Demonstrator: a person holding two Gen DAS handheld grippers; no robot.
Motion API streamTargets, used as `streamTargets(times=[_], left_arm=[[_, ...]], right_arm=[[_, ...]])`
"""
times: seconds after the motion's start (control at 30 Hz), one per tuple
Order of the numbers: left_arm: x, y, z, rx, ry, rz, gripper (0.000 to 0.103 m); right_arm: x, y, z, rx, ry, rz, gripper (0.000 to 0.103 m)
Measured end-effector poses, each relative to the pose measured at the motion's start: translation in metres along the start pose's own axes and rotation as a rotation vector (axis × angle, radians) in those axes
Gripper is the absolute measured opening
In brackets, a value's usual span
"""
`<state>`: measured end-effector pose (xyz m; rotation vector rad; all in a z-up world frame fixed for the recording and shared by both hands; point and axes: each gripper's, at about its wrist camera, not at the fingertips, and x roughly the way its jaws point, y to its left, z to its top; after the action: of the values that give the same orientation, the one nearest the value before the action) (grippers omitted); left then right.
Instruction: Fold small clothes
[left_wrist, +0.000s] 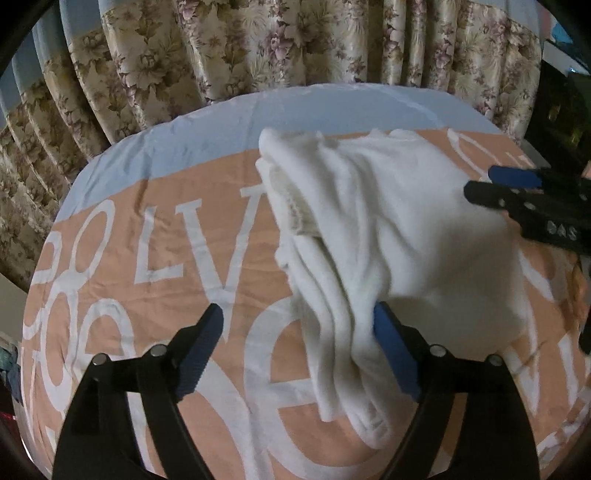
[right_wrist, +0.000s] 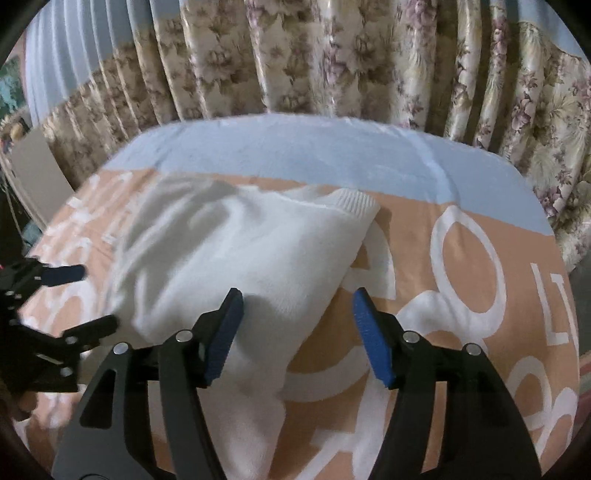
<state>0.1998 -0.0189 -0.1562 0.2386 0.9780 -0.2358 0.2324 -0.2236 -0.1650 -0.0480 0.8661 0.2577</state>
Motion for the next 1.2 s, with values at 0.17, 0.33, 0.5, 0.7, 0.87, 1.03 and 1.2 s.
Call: streamTargets(times=[0.17, 0.33, 0.5, 0.7, 0.87, 1.03, 1.2], left_arm=[[0.007, 0.017, -0.006, 0.000, -0.001, -0.012, 0.091], [-0.005, 0.025, -0.006, -0.016, -0.008, -0.022, 0.090], [-0.039, 0.026, -0.011, -0.040, -0.056, 0.012, 0.093], [-0.086, 0.029, -0.030, -0.129, -0.109, 0.103, 0.101], [-0.117, 0.030, -0.052, -0.189, -0.128, 0.115, 0.101], [-0.143, 0.027, -0.069, -0.197, -0.149, 0.120, 0.101], [-0.176, 0.020, -0.081, -0.196, -0.194, 0.147, 0.101]], right_arm=[[0.018, -0.008, 0.003, 0.003, 0.022, -0.035, 0.064], [0.011, -0.007, 0.004, -0.011, 0.010, -0.008, 0.063], [-0.031, -0.001, -0.001, 0.023, -0.059, 0.053, 0.079], [-0.094, 0.027, -0.025, 0.048, -0.148, 0.042, 0.100], [-0.112, 0.043, -0.046, 0.121, -0.124, -0.020, 0.100], [-0.127, 0.066, -0.067, 0.106, -0.134, -0.135, 0.100], [-0.155, 0.080, -0.079, 0.135, -0.159, -0.161, 0.100]])
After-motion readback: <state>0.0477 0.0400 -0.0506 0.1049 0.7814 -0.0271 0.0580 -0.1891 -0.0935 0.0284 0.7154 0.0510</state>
